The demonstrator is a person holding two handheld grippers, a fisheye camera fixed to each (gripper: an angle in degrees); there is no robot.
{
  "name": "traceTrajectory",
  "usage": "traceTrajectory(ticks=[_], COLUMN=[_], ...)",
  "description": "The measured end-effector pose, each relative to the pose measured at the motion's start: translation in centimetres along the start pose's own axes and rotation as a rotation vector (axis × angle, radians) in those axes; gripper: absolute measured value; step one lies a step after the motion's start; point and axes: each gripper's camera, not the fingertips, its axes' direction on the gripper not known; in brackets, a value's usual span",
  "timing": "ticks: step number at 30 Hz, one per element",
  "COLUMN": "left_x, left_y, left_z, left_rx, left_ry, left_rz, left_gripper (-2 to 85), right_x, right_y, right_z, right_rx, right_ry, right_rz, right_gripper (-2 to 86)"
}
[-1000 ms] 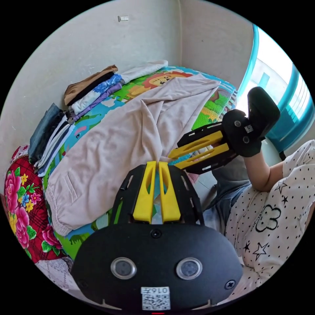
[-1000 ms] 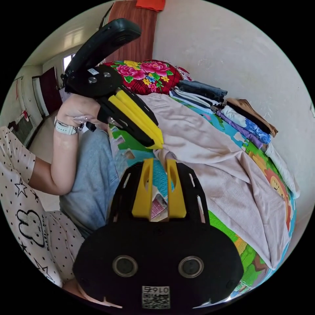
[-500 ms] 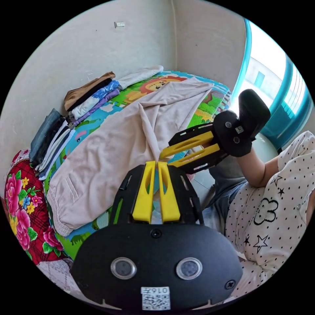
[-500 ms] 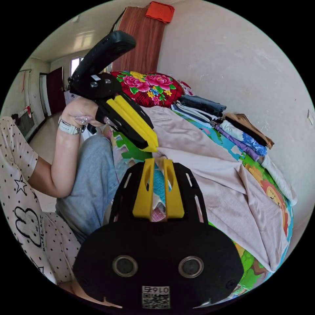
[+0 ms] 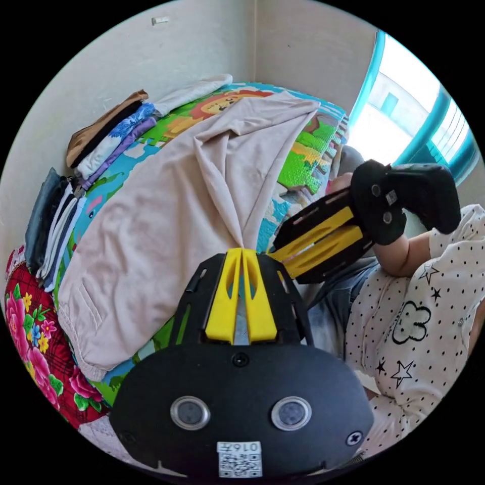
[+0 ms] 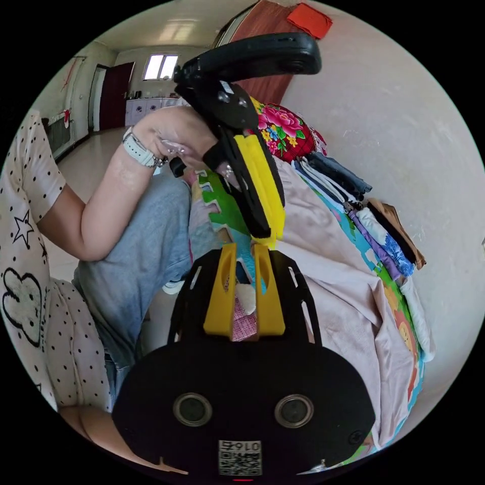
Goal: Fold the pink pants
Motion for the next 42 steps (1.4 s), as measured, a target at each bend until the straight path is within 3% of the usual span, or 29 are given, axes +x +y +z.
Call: traceTrajectory(ticks=[5, 10, 14, 17, 20, 27, 38, 42], left_x=[1.0, 0.1, -0.3, -0.8, -1.5, -2.7, -2.5, -2.2], left_y=[-0.8, -0.7, 0.4, 1.6, 1.5, -2.4, -3.9, -4.1], left_z=[0.8, 0.6, -1.6, -4.8, -5.4, -0.3, 0.6, 0.4], left_rx=[-0.063, -0.059, 0.026, 0.224, 0.31, 0.163, 0.138, 0.145], left_ry=[-0.024, 0.013, 0.041, 0.044, 0.02, 0.025, -0.006, 0.01], left_rz=[0.081, 0.081, 0.08, 0.04, -0.039, -0.124, -0.153, -0.131], left_gripper=[-0.9, -0.3, 3.5, 4.9, 4.9, 5.0, 4.2, 4.2], right_x=[3.6, 13.6, 23.2, 27.9, 29.7, 31.3, 42.0, 44.0], right_y=[7.6, 22.1, 35.6, 43.5, 48.8, 56.5, 56.8, 61.0], right_z=[-3.0, -10.5, -15.5, -15.7, -13.5, -7.2, -7.3, -4.6], right_rx=[0.069, 0.167, -0.046, -0.216, -0.288, -0.251, -0.29, -0.454], right_ry=[-0.064, 0.285, 0.575, 0.585, 0.388, 0.187, 0.316, 0.264], right_rz=[0.058, 0.522, 0.86, 1.0, 1.012, 1.002, 0.928, 0.989], right_gripper=[3.5, 5.7, 8.5, 11.9, 12.6, 1.7, 0.5, 2.0])
